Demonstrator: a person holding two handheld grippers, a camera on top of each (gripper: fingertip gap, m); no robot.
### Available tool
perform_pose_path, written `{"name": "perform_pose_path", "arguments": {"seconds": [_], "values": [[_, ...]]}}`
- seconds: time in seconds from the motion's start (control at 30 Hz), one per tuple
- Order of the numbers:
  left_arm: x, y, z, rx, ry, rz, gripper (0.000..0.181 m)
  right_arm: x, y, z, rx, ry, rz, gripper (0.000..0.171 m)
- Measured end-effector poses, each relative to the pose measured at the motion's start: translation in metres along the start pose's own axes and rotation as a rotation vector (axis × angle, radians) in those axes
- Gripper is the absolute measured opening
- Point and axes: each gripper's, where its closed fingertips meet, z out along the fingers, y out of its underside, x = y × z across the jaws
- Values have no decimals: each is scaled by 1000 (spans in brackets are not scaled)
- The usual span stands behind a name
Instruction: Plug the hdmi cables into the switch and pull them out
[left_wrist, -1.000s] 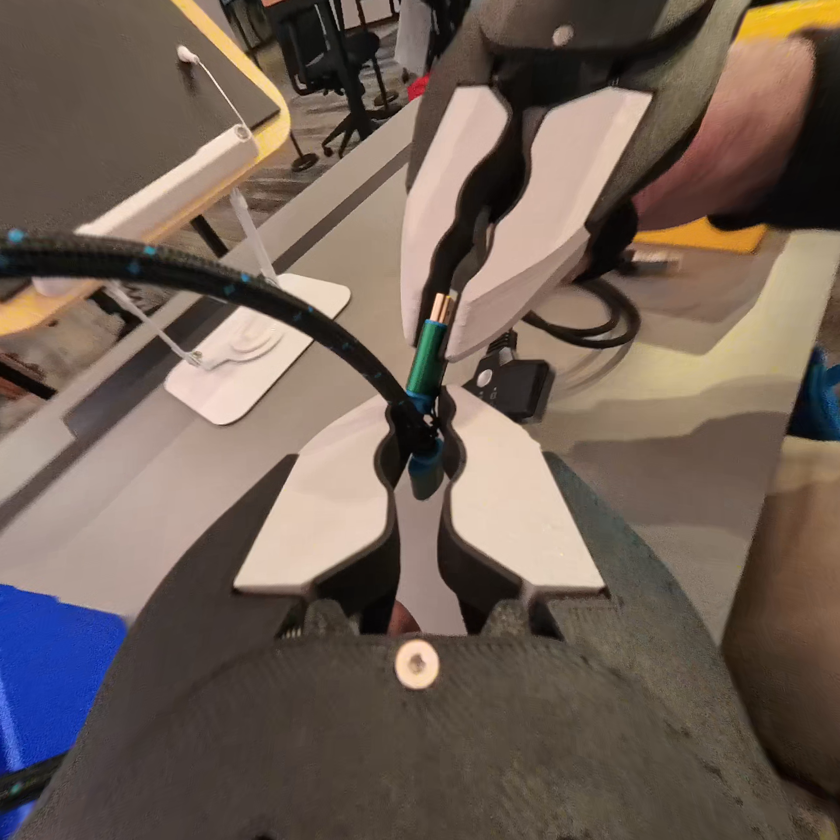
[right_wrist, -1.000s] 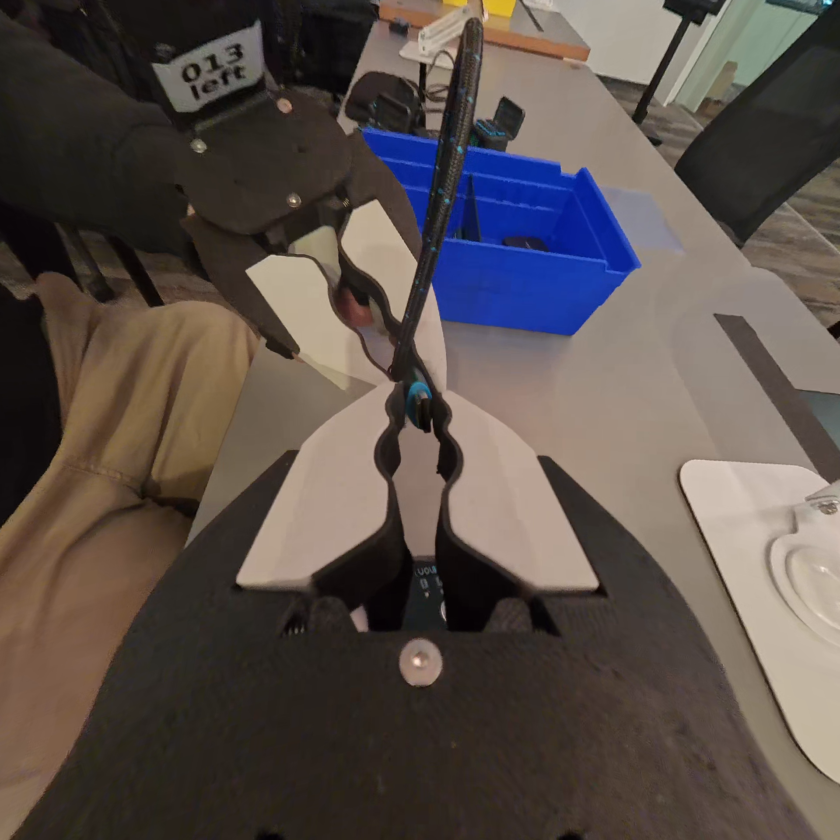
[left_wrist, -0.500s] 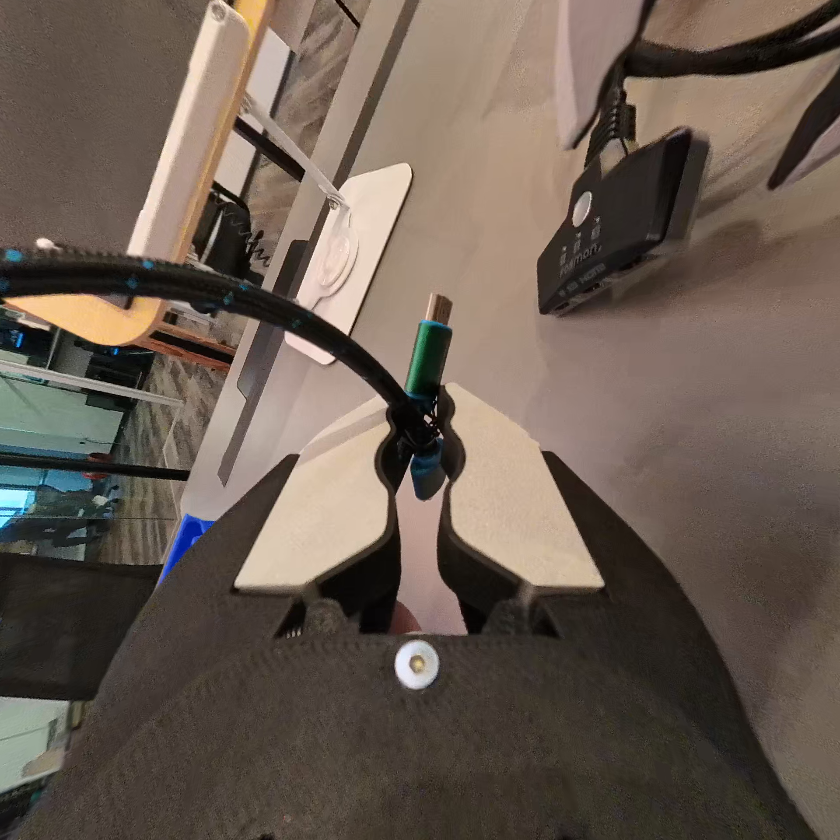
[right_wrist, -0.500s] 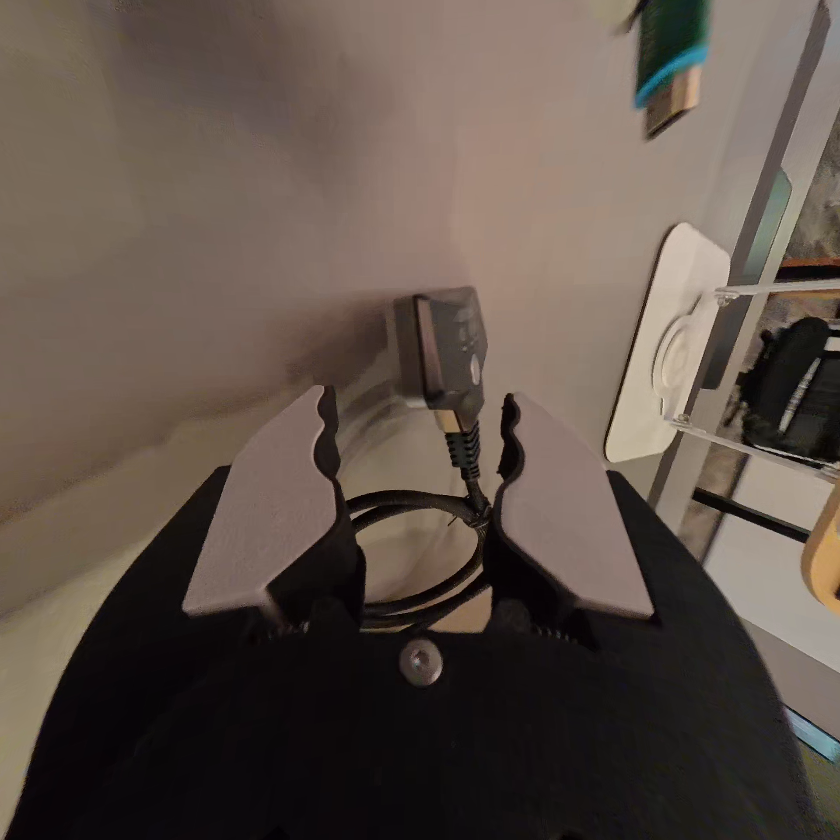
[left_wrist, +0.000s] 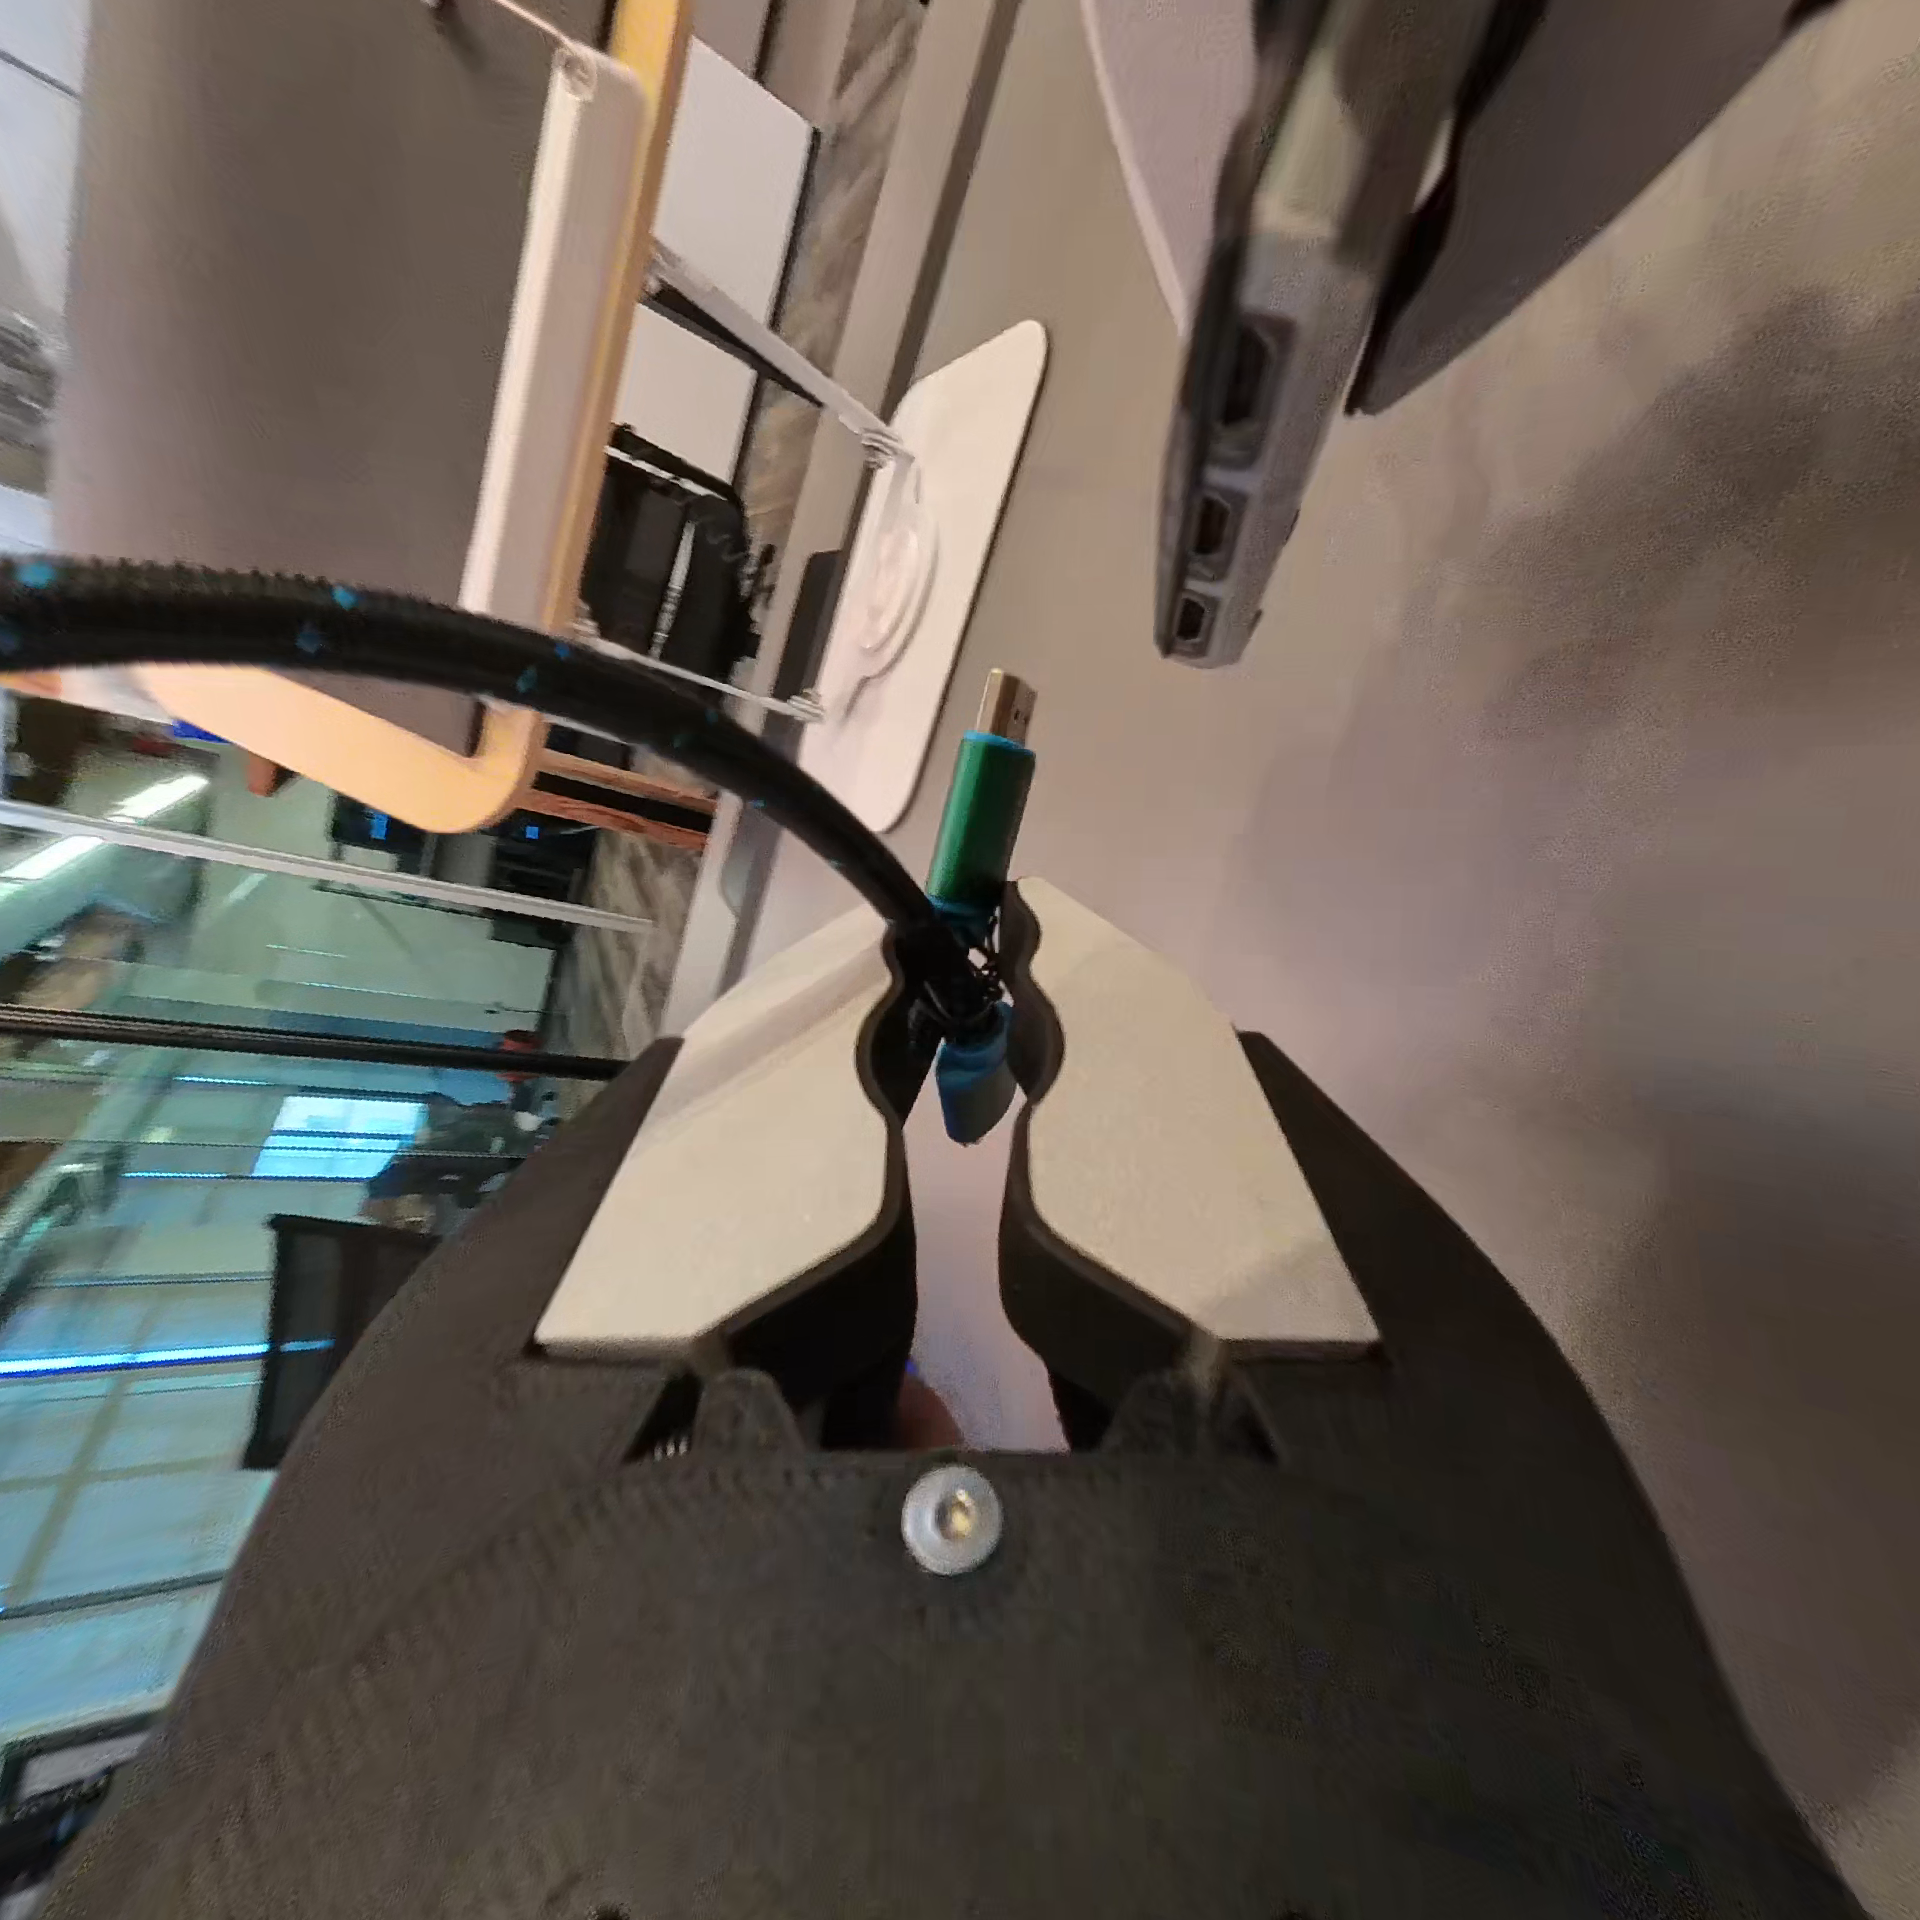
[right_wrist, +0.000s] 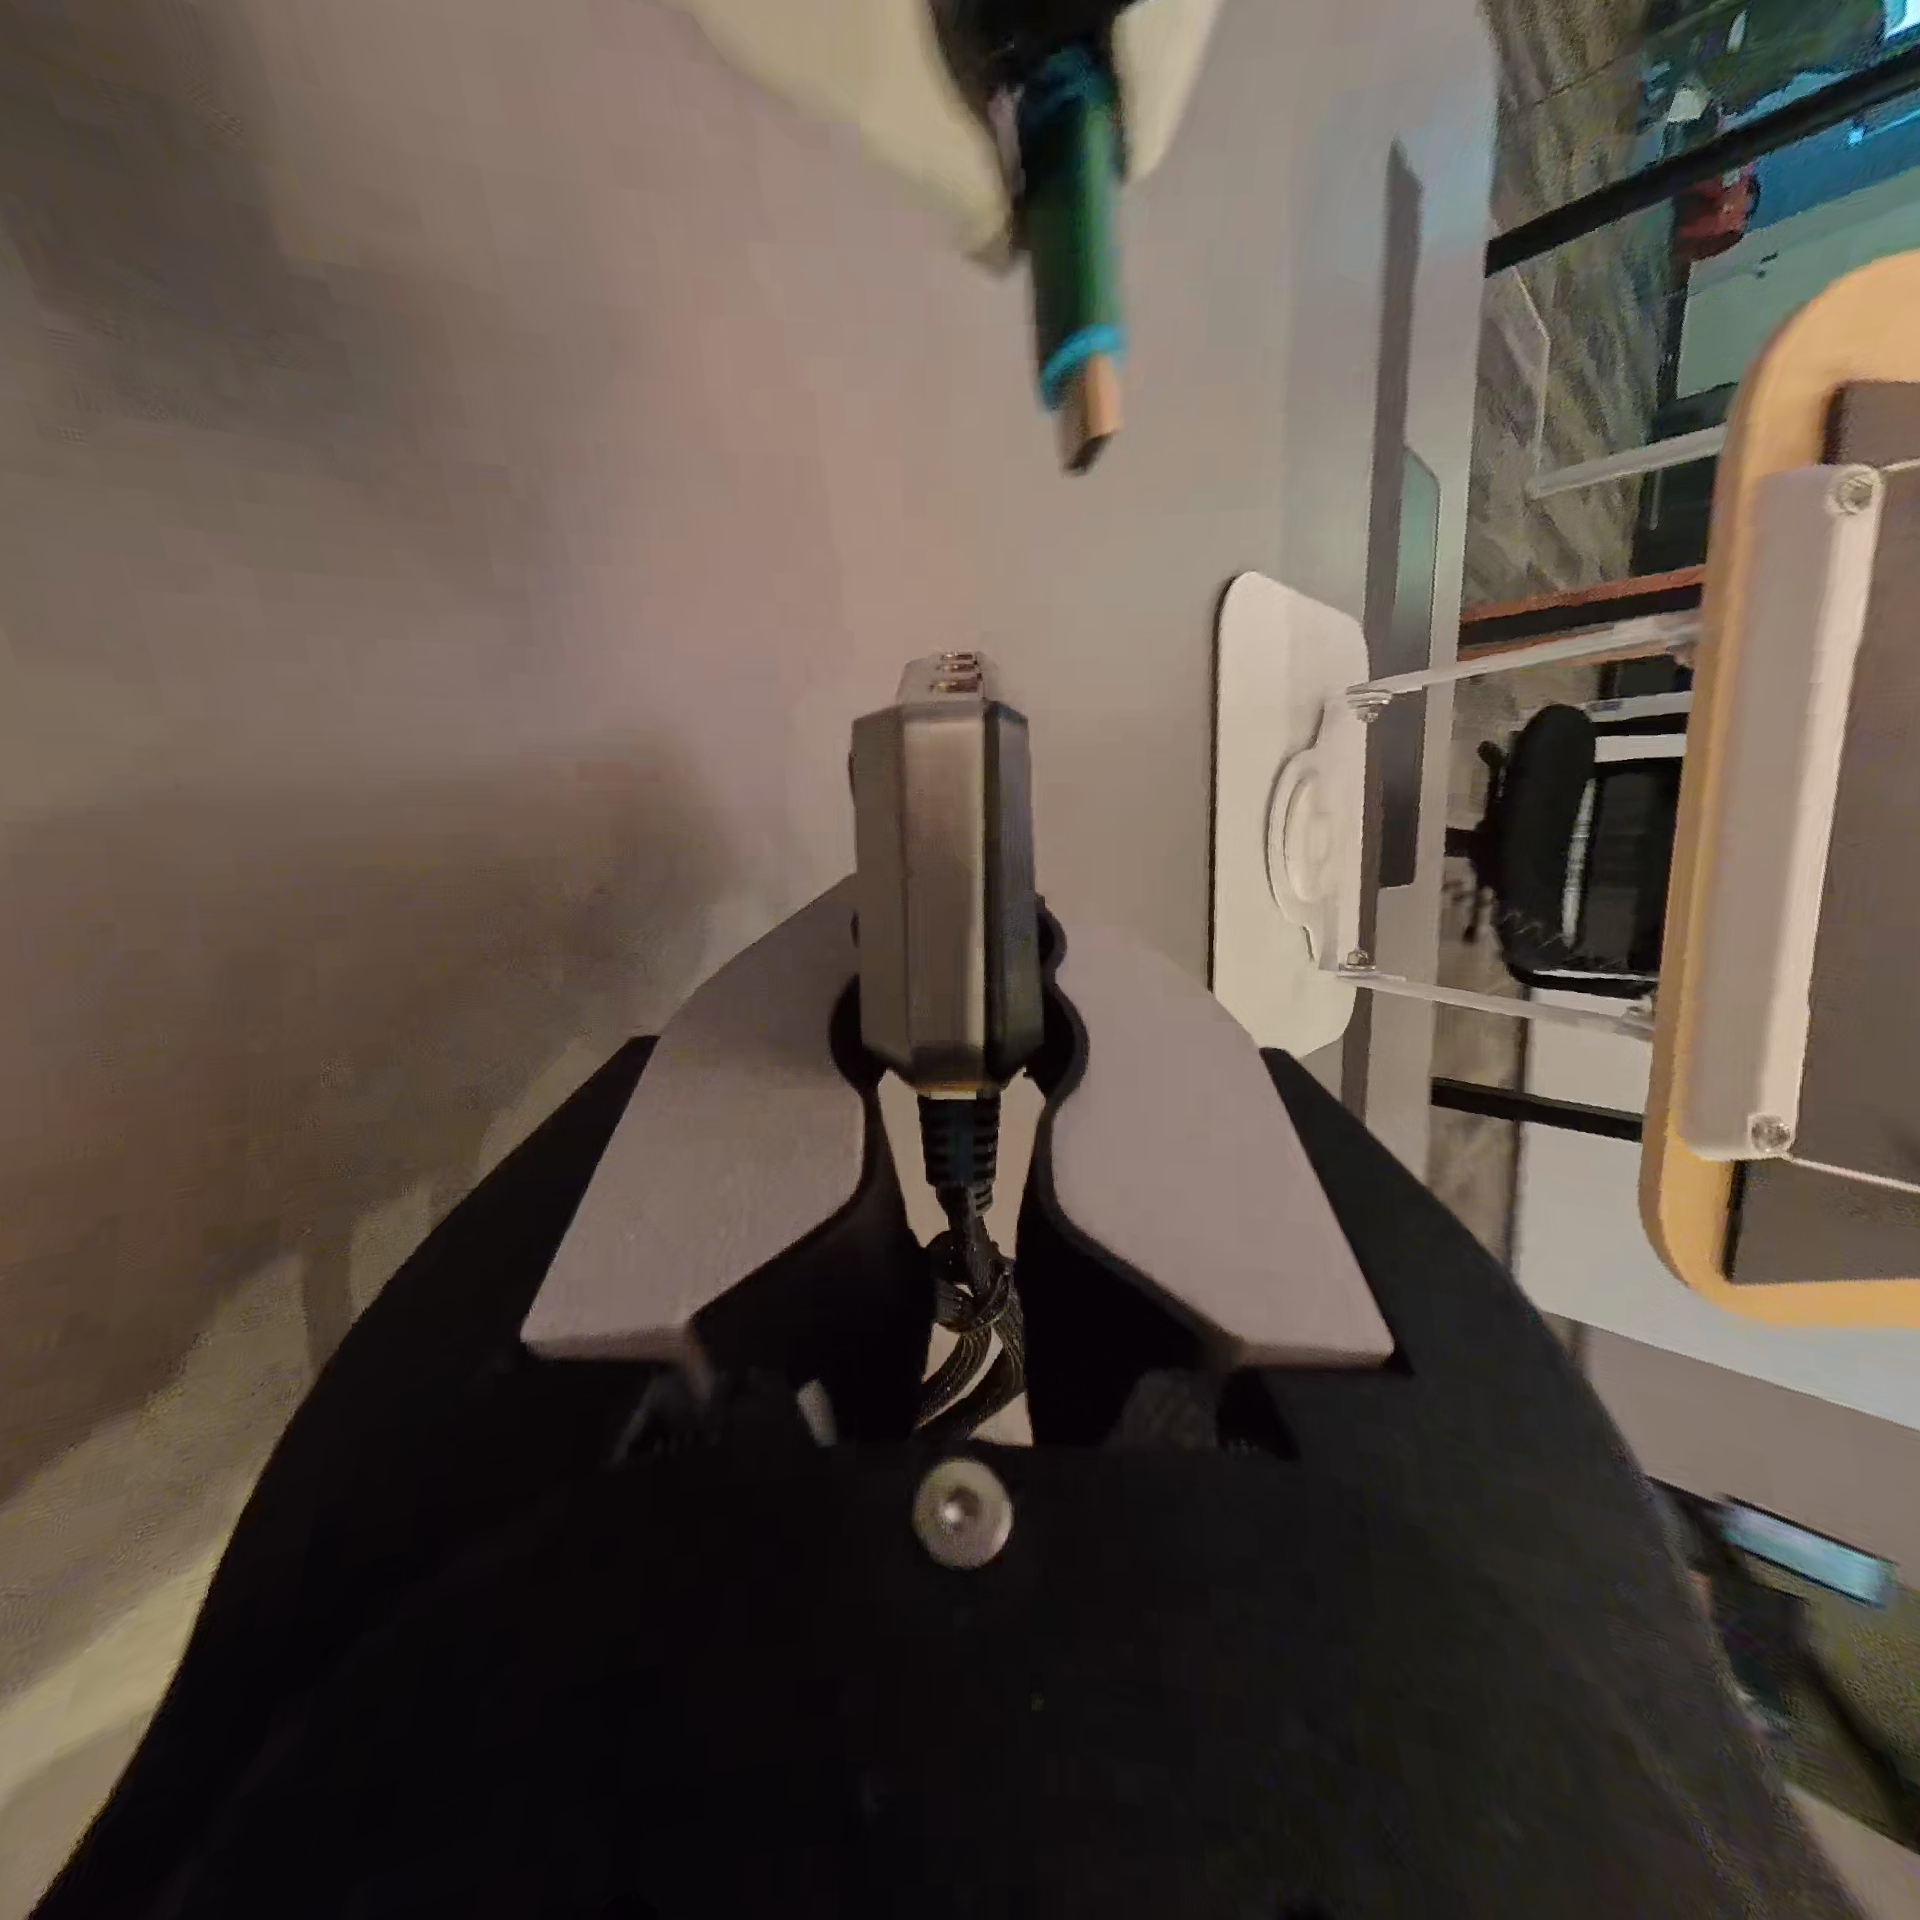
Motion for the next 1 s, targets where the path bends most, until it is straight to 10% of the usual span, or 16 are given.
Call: {"name": "perform_pose_path", "arguments": {"seconds": [1.0], "values": [[-24,-29,-22,18,-184,186,13,25,-26,-21,-8,119,-5,22]]}}
